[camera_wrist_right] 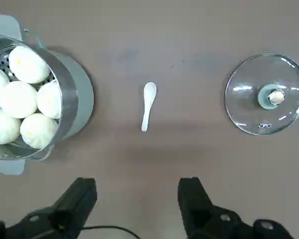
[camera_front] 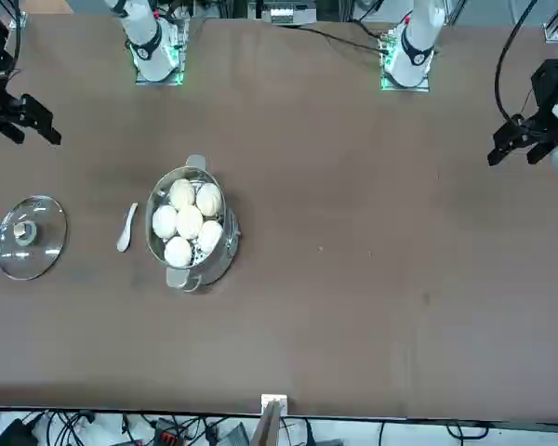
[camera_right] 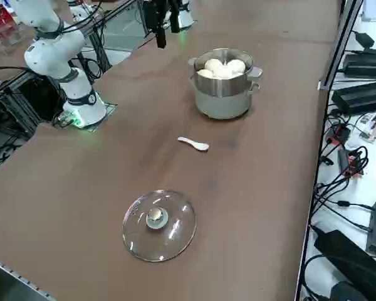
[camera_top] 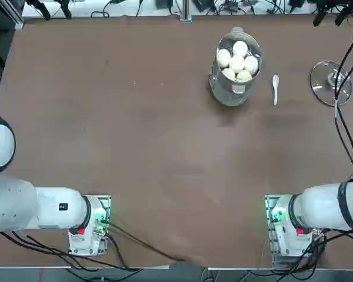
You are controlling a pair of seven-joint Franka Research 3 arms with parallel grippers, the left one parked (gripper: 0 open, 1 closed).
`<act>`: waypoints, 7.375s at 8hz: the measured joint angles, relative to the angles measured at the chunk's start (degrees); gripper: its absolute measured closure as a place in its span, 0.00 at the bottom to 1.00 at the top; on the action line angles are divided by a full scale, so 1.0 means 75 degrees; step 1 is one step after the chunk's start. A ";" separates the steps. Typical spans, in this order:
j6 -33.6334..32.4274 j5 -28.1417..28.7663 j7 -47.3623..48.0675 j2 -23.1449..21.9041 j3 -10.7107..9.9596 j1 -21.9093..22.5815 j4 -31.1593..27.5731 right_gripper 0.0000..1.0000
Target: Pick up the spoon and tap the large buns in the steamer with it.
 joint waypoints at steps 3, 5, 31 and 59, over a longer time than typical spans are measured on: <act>0.0000 0.0182 0.0018 0.0020 0.0007 0.0003 0.0069 0.00; 0.0041 0.0207 0.0027 0.0125 0.0009 0.0004 -0.0017 0.00; 0.7065 0.0221 0.1536 0.3375 -0.0002 -0.0089 -0.3959 0.20; 0.7208 0.0222 0.1531 0.3773 0.0033 -0.0007 -0.3729 0.81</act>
